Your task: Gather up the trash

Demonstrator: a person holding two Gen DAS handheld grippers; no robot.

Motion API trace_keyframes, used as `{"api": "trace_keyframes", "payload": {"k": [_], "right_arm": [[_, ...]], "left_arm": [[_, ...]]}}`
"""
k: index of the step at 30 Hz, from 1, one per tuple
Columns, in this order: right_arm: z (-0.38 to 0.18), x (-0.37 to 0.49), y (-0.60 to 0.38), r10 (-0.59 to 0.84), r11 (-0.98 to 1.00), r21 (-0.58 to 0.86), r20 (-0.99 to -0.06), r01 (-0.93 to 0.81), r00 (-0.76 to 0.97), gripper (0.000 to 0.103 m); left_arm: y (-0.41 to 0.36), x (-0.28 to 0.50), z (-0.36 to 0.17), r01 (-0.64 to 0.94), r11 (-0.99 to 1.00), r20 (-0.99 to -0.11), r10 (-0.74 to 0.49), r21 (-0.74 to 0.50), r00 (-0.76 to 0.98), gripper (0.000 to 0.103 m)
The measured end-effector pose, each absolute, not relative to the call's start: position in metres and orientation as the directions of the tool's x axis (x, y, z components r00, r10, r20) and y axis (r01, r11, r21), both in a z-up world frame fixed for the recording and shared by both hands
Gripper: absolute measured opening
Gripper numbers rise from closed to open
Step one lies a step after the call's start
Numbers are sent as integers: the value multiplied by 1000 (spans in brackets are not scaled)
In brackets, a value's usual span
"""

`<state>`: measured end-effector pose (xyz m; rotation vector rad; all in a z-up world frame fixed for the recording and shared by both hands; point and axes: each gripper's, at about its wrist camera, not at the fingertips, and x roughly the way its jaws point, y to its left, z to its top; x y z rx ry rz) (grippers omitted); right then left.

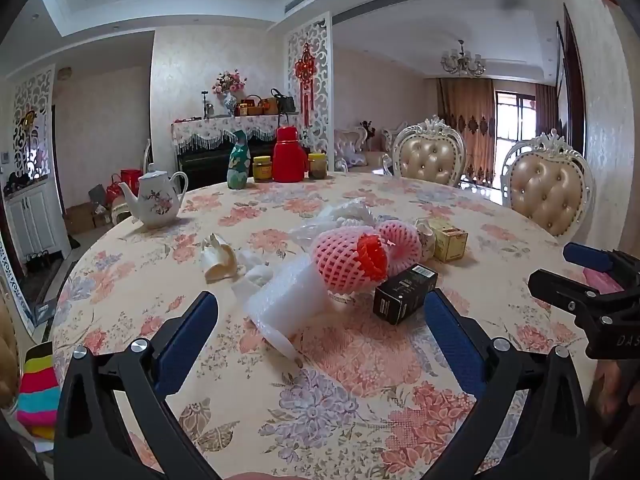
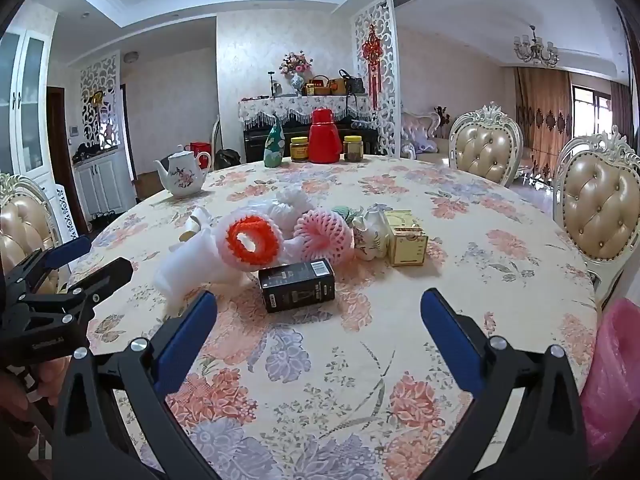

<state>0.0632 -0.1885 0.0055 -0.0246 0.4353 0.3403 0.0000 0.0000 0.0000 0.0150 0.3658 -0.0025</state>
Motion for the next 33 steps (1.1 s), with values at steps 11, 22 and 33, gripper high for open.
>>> {"api": "trace_keyframes", "payload": {"k": [11, 22, 33], "right_arm": [[1, 69, -185, 320, 942, 48, -431, -333, 843, 99], [0, 66, -186, 327, 941, 61, -425, -333, 844, 99], [0, 67, -188, 330, 941, 76, -427, -331, 842, 99]], "left_arm": [[4, 3, -3, -2, 1000, -368, 7, 13, 930, 96], [-1, 3, -6, 0, 1000, -371, 9, 23, 929, 96], [-1, 2, -8, 5, 1000, -377, 6, 26, 926, 96]]}}
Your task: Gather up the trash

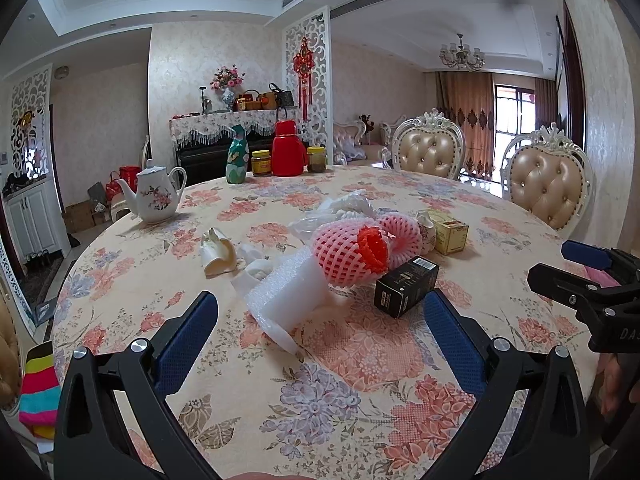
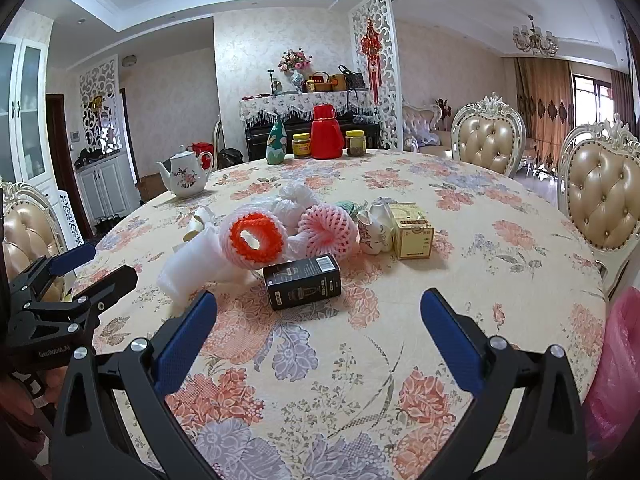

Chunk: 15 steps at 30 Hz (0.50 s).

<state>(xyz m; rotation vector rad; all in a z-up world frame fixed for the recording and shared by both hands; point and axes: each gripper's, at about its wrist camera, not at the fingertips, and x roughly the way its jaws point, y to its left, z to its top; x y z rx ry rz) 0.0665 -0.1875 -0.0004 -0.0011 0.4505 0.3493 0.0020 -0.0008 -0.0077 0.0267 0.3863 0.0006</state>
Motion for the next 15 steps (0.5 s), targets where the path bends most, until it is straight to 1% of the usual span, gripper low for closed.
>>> {"api": "trace_keyframes", "payload": {"k": [15], "right_arm": [[-2, 68, -192, 334, 941, 102, -433, -322, 838, 99]], "left_arm": [[-1, 2, -9, 4, 1000, -385, 6, 24, 923, 96]]}}
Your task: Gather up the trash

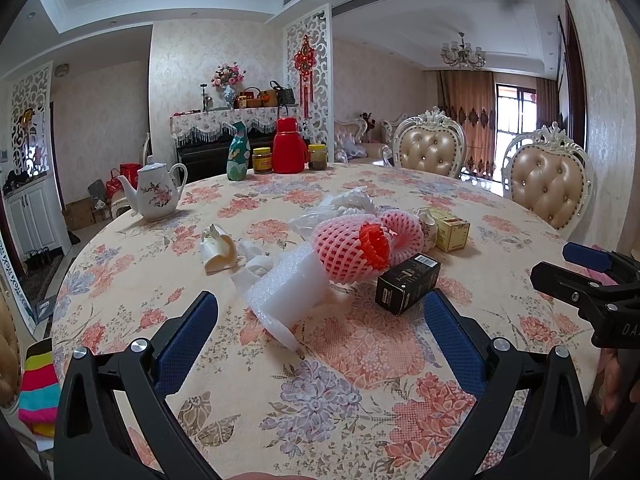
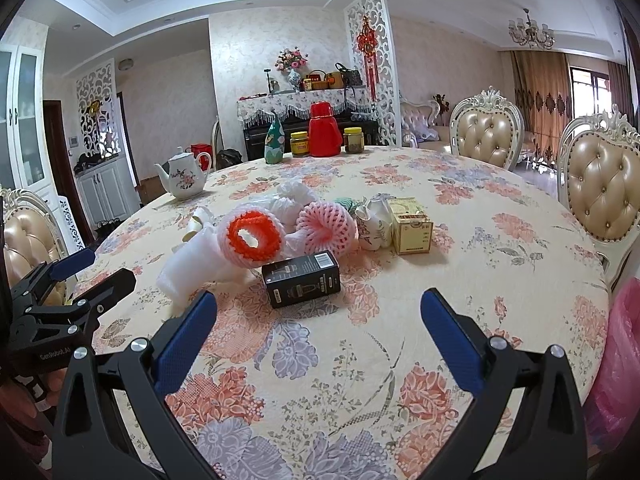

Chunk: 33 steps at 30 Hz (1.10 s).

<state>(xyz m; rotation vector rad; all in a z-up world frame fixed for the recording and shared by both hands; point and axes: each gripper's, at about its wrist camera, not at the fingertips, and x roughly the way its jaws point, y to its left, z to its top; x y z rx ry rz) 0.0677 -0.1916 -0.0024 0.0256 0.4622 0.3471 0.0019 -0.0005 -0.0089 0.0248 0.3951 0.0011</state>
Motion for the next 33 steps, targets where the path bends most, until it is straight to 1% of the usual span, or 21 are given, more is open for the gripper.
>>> {"api": "trace_keyframes", "payload": {"k": [33], "right_arm": [[-5, 66, -192, 340, 939, 116, -433, -323, 835, 99]], "left_arm": [[0, 1, -9, 5, 1000, -386, 4, 22, 922, 96]]}}
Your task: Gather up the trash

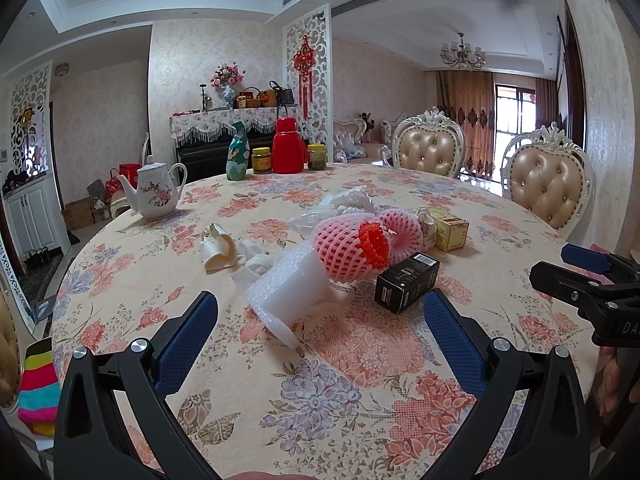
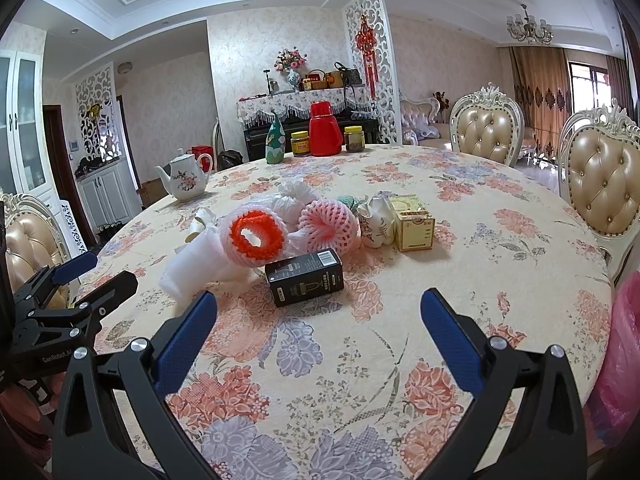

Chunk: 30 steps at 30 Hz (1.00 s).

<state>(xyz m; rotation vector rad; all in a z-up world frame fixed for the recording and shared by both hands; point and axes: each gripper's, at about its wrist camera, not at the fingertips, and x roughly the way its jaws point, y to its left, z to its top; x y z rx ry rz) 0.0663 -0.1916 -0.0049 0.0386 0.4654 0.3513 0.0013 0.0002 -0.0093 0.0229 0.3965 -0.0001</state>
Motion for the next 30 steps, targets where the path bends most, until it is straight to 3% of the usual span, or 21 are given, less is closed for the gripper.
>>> {"api": "trace_keyframes", "payload": {"k": [20, 25, 30], "right_arm": [[-7, 72, -178, 329, 943, 115, -446, -312, 832, 99], [-12, 82, -168, 317, 947, 119, -481, -297, 817, 99], [-18, 99, -152, 279, 957, 89, -527, -275, 803, 99]], "left_arm": [[10, 3, -11, 0, 1000, -387, 9, 22, 922, 96], [20, 6, -14, -1, 998, -375, 25, 65, 927, 96], [38, 18, -19, 20, 999, -413, -4, 34, 911, 96]]}}
